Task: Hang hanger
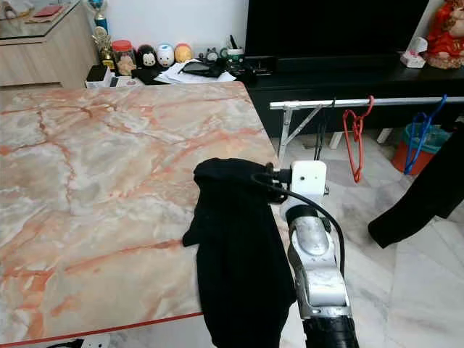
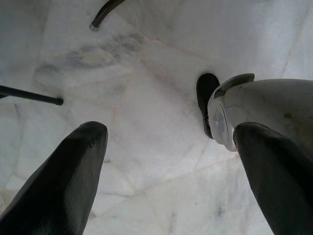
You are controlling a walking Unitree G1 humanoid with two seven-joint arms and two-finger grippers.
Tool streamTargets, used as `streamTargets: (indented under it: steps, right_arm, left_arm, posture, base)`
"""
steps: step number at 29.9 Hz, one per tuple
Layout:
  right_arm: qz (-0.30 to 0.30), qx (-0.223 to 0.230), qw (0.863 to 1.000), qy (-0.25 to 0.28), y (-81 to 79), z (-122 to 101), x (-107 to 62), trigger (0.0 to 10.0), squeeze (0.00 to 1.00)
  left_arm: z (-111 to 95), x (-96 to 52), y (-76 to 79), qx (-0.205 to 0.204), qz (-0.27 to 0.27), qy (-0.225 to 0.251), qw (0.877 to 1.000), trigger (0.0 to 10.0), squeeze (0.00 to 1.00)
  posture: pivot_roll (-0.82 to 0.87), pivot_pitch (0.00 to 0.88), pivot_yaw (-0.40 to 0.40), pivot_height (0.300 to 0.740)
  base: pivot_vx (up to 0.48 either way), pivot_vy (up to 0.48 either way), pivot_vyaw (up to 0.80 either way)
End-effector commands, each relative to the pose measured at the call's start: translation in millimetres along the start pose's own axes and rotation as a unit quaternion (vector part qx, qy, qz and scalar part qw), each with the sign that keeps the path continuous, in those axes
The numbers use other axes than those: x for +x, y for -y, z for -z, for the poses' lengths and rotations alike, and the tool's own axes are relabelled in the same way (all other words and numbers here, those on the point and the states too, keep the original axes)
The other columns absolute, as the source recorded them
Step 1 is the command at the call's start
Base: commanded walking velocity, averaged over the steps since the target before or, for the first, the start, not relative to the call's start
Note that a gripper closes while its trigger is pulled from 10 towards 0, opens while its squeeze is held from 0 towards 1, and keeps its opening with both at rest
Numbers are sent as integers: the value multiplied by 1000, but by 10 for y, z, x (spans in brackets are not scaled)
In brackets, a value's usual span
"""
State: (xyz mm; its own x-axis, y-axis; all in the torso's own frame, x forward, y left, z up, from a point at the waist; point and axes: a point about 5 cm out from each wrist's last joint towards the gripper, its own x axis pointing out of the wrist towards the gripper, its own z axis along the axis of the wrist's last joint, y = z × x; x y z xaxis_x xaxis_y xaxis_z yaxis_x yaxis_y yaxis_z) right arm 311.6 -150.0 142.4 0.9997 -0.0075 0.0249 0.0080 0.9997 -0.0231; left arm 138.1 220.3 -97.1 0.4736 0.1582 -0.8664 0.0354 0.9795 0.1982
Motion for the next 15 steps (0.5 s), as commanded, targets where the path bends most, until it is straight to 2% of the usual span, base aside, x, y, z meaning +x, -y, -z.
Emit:
streamTargets:
  steps: [1,7,15]
  right_arm:
    - [3,8,1000,5,-3,5,17,10000,0]
    - [-1,6,1000,14,-45,16,38,10000,0]
    - [-4,1,1000,24,-64,24,69,10000,0]
  left_arm:
    - [70,-10,1,2,0,-12,1000,10000,0]
    - [68,-10,6,1,2,-12,1000,10000,0]
    - [72,-11,1,3,3,-11,1000,10000,0]
  posture:
    - [35,0,-34,740]
    - [39,0,-35,740]
    - [40,0,-33,740]
  base:
    - [0,0,0]
    - [0,0,0]
    - [-270,0,0]
